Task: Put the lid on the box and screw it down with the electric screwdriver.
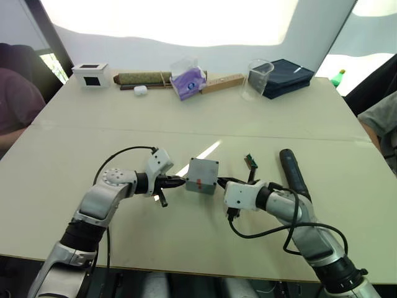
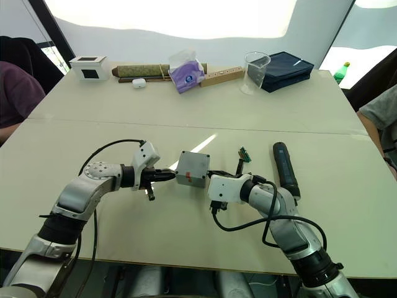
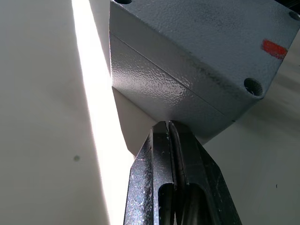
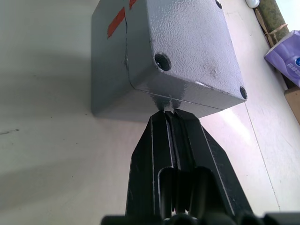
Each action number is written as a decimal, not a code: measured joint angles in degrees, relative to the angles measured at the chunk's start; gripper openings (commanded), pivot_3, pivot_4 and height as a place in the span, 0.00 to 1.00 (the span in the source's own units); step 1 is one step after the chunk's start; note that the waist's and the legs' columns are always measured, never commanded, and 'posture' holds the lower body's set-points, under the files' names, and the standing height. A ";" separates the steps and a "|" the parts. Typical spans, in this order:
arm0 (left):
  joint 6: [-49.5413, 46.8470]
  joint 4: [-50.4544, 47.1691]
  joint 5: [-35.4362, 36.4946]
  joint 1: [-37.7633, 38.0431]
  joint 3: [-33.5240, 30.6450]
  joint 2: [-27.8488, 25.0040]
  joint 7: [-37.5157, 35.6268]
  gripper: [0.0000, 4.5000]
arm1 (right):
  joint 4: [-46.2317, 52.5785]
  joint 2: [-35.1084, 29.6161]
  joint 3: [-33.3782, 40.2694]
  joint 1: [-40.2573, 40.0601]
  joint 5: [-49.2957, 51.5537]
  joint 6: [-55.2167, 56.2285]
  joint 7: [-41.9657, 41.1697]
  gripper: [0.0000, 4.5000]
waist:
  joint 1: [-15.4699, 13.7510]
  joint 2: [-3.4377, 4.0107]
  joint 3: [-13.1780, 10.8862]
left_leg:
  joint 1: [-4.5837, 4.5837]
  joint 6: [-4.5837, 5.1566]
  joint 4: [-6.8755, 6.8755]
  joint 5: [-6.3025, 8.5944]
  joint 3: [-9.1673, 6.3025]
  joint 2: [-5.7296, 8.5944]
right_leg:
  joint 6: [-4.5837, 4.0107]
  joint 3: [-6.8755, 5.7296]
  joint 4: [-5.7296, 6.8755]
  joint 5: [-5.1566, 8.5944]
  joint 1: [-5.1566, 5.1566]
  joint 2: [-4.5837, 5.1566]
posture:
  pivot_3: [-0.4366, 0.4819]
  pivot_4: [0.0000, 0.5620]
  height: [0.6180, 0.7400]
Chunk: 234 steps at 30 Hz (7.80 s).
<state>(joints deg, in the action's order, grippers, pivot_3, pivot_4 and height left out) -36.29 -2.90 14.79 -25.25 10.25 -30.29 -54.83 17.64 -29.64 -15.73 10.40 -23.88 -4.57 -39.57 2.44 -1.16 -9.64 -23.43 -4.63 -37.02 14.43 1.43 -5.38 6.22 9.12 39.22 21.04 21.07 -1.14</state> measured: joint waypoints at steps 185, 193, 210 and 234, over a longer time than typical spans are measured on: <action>8.06 3.40 7.05 -9.76 -0.53 -2.03 -8.84 0.00 | 5.59 10.39 7.18 5.33 36.29 -31.48 16.90 0.61 | 0.09 0.08 -0.02 | -0.50 0.00 -0.09 0.00 -0.21 0.00 | -0.01 -0.15 0.16 0.00 0.42 -0.06 | 0.48 0.27 0.99; 8.03 3.96 7.18 -10.62 -0.52 -0.69 -8.64 0.00 | 9.41 9.86 11.41 5.53 37.48 -33.90 17.77 0.67 | 0.02 0.09 -0.02 | -0.51 0.00 -0.09 0.00 -0.21 0.00 | -0.01 -0.15 0.16 0.00 0.42 -0.06 | 0.48 0.27 0.99; 10.72 2.76 5.18 -20.72 6.83 -1.48 -19.61 0.00 | 9.51 -32.03 32.20 13.02 62.96 -87.16 6.52 0.99 | 0.00 0.36 -0.17 | -0.37 0.22 -0.04 0.11 -0.06 -0.01 | -0.02 0.03 -0.01 0.00 0.32 -0.08 | 0.48 0.27 0.99; 9.42 0.04 3.99 -18.30 6.89 1.09 -15.43 0.00 | -12.11 -33.23 2.41 26.41 58.43 -86.65 5.49 0.68 | 0.11 0.35 -0.21 | -0.40 0.26 -0.10 0.14 0.00 -0.04 | 0.02 0.11 0.00 -0.02 0.42 -0.08 | 0.48 0.27 0.99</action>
<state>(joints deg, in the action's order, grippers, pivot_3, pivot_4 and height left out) -26.87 -2.86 18.78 -43.55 17.13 -29.20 -70.26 5.53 -62.87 -13.32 36.81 34.55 -91.22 -34.08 2.55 -0.81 -9.84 -23.84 -4.37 -37.12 14.57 1.44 -5.42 6.24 9.24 39.22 21.02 21.49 -1.22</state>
